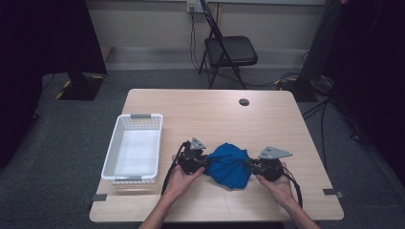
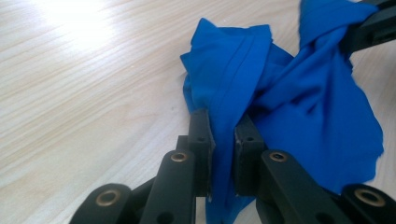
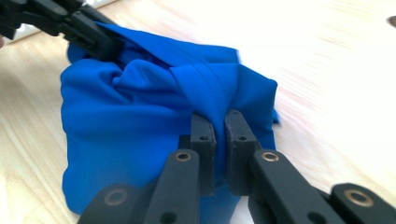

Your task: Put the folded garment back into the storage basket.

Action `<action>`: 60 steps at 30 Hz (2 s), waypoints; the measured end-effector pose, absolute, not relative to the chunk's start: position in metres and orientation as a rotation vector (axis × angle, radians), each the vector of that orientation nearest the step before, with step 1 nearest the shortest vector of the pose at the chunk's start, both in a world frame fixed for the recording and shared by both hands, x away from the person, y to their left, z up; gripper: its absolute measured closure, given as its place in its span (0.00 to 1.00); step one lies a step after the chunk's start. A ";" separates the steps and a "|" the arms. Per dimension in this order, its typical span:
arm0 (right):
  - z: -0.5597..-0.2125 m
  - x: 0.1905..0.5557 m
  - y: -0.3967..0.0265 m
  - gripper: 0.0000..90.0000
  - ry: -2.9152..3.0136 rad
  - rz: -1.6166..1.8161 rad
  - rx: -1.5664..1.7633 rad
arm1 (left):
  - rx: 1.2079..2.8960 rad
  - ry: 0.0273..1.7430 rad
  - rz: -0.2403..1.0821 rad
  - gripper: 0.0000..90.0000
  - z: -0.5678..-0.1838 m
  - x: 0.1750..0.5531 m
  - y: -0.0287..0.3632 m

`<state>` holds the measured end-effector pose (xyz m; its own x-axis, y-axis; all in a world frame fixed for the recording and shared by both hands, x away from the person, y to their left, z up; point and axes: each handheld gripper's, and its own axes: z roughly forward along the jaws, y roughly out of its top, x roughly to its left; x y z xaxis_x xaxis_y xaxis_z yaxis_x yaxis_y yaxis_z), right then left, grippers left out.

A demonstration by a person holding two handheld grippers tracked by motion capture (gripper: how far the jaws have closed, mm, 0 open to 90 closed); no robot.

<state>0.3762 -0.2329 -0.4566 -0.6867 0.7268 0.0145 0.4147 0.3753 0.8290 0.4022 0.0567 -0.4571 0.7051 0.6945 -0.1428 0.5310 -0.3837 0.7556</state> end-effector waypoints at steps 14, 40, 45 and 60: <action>-0.455 0.373 -0.277 0.94 2.229 1.173 1.111 | 2.083 1.009 0.273 0.92 -0.460 0.403 0.070; -0.463 0.362 -0.295 0.59 2.241 1.153 1.110 | 2.070 0.938 0.286 0.68 -0.460 0.399 0.067; -0.459 0.347 -0.288 0.61 2.270 1.213 1.030 | 2.048 0.870 0.244 0.67 -0.457 0.396 0.050; -0.475 0.335 -0.255 0.62 2.482 1.230 0.842 | 2.145 0.794 0.199 0.60 -0.475 0.395 0.020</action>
